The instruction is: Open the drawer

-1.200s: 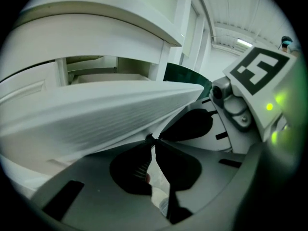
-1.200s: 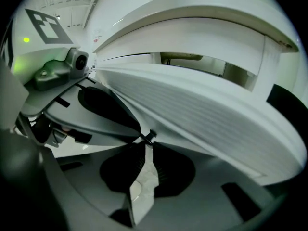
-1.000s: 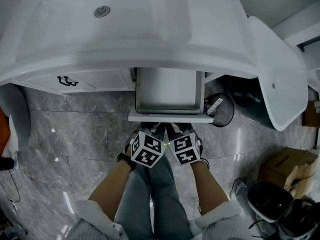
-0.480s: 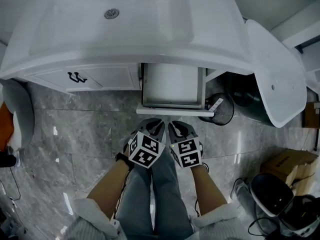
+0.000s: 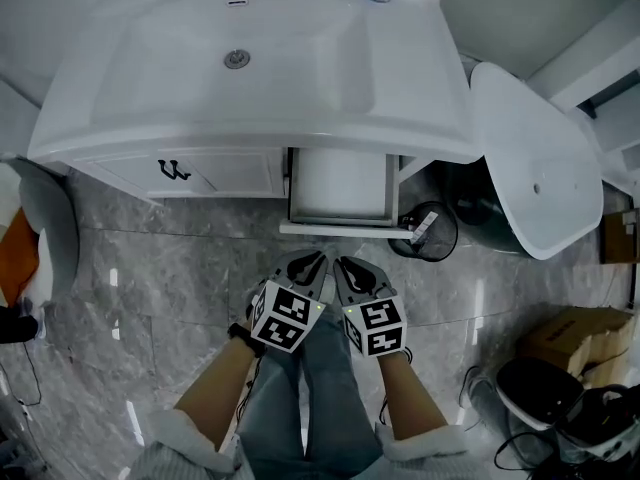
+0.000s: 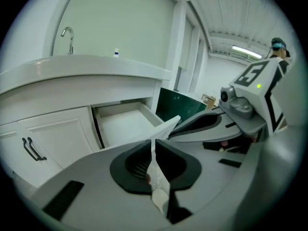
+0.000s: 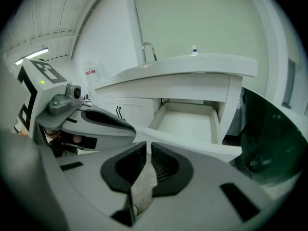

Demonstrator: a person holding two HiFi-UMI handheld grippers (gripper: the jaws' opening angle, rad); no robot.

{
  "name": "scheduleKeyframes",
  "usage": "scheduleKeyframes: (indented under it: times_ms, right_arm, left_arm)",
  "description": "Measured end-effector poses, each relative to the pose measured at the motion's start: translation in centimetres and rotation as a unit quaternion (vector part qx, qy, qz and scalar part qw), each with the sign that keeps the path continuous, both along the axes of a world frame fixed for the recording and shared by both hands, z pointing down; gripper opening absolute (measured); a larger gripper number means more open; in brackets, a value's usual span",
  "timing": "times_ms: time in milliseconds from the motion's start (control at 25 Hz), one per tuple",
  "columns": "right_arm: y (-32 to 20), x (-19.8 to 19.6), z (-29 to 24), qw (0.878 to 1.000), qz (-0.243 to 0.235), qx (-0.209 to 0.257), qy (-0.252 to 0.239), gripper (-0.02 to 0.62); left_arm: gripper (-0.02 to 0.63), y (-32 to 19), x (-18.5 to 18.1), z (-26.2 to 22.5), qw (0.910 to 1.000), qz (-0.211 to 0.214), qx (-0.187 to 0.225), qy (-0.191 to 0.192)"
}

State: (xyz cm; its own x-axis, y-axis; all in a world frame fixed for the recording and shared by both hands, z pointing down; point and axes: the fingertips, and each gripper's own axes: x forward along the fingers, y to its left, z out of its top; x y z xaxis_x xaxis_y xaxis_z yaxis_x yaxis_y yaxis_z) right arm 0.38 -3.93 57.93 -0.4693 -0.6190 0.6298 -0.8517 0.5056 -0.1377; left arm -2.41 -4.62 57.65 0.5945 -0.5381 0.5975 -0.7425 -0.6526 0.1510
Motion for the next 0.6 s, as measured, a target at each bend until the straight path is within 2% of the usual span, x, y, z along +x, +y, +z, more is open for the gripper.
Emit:
scheduleKeyframes:
  times_ms: [200, 360, 600]
  right_arm:
    - [0.4, 0.4, -5.5, 0.999, 0.014, 0.019, -0.035, 0.035]
    - [0.1, 0.9, -10.4, 0.996, 0.021, 0.041, -0.070, 0.031]
    - [0.1, 2.3, -18.7, 0.990, 0.027, 0.083, -0.111, 0.029]
  left_arm:
    - [0.035, -0.4, 0.0, -6.0, 0.9985, -0.025, 0.028, 0.039]
    - [0.035, -0.6, 1.0, -11.4, 0.9959, -0.029, 0.059, 0.062]
    - [0.035, -0.3, 2.6, -19.5, 0.9863, -0.066, 0.109, 0.105]
